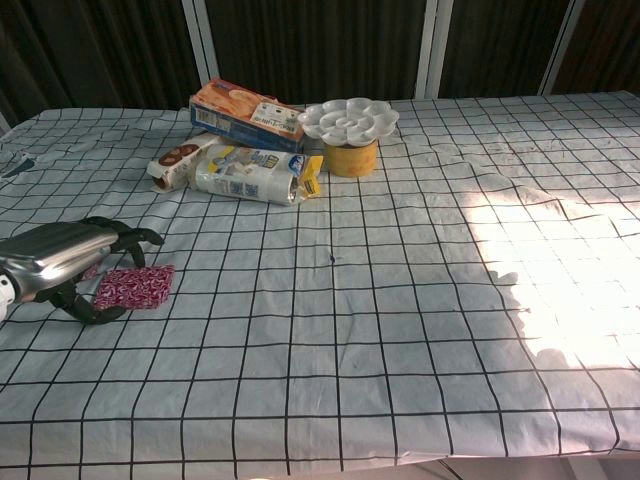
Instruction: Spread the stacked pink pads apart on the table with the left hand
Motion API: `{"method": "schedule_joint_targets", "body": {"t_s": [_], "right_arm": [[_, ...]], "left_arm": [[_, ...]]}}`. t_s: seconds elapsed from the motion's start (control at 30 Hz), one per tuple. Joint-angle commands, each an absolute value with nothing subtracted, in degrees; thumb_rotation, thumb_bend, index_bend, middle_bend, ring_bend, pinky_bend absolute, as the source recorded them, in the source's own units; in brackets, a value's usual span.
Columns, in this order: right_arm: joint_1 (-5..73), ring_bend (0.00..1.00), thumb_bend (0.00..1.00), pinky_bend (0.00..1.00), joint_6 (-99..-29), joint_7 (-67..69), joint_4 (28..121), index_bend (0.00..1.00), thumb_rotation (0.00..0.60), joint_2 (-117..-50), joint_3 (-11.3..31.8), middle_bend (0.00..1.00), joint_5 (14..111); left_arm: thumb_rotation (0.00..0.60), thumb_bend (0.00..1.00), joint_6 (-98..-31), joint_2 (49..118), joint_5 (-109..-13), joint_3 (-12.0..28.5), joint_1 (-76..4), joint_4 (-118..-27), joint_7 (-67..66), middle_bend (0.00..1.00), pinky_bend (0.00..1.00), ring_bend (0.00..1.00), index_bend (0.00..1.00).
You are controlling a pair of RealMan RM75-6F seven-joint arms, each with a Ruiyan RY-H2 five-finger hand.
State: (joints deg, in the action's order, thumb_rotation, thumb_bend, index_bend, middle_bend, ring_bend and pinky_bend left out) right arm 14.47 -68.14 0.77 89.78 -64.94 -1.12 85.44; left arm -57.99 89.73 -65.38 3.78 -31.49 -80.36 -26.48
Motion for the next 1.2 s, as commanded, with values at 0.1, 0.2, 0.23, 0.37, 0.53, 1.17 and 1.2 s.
{"method": "schedule_joint_targets", "body": {"t_s": [0.1, 0.2, 0.23, 0.37, 0.53, 1.17, 1.2], "right_arm": [[14.47, 0.00, 0.19, 0.00, -68.09, 0.64, 89.85, 0.00, 0.600, -64.96, -1.08, 0.00, 85.32], [14.48, 0.00, 0.19, 0.00, -68.01, 0.56, 89.86, 0.00, 0.600, -64.98, -1.07, 0.00, 85.27], [14.48, 0.00, 0.19, 0.00, -68.00, 0.52, 89.86, 0.00, 0.600, -65.00, -1.06, 0.00, 85.26], [14.55, 0.00, 0.19, 0.00, -67.84, 0.32, 89.89, 0.00, 0.600, -65.09, -1.05, 0.00, 85.19], [14.57, 0.00, 0.19, 0.00, -67.79, 0.27, 89.95, 0.00, 0.600, -65.08, -1.05, 0.00, 85.16], [14.56, 0.00, 0.19, 0.00, -67.69, -0.14, 89.87, 0.00, 0.600, -65.37, -1.02, 0.00, 84.98], [14.56, 0.00, 0.19, 0.00, -67.67, -0.21, 89.85, 0.00, 0.600, -65.41, -1.02, 0.00, 84.97]], "left_arm": [[0.600, 0.32, -58.26, 89.48, -65.64, 3.42, -31.29, -80.71, -26.51, 0.29, 0.00, 0.08, 0.15], [0.600, 0.32, -58.30, 89.30, -65.54, 3.26, -31.18, -80.89, -26.64, 0.30, 0.00, 0.09, 0.15], [0.600, 0.32, -58.30, 89.26, -65.51, 3.23, -31.16, -80.95, -26.66, 0.30, 0.00, 0.10, 0.16], [0.600, 0.32, -58.48, 89.56, -65.74, 3.20, -31.08, -80.31, -26.27, 0.37, 0.00, 0.13, 0.22], [0.600, 0.32, -58.26, 89.89, -65.75, 3.38, -31.17, -79.64, -25.65, 0.45, 0.00, 0.17, 0.28], [0.600, 0.32, -63.47, 90.12, -72.09, 3.42, -29.33, -77.03, -19.71, 0.72, 0.00, 0.35, 0.50], [0.600, 0.32, -63.72, 89.95, -72.31, 3.50, -29.20, -77.06, -19.29, 0.72, 0.00, 0.35, 0.50]]}}
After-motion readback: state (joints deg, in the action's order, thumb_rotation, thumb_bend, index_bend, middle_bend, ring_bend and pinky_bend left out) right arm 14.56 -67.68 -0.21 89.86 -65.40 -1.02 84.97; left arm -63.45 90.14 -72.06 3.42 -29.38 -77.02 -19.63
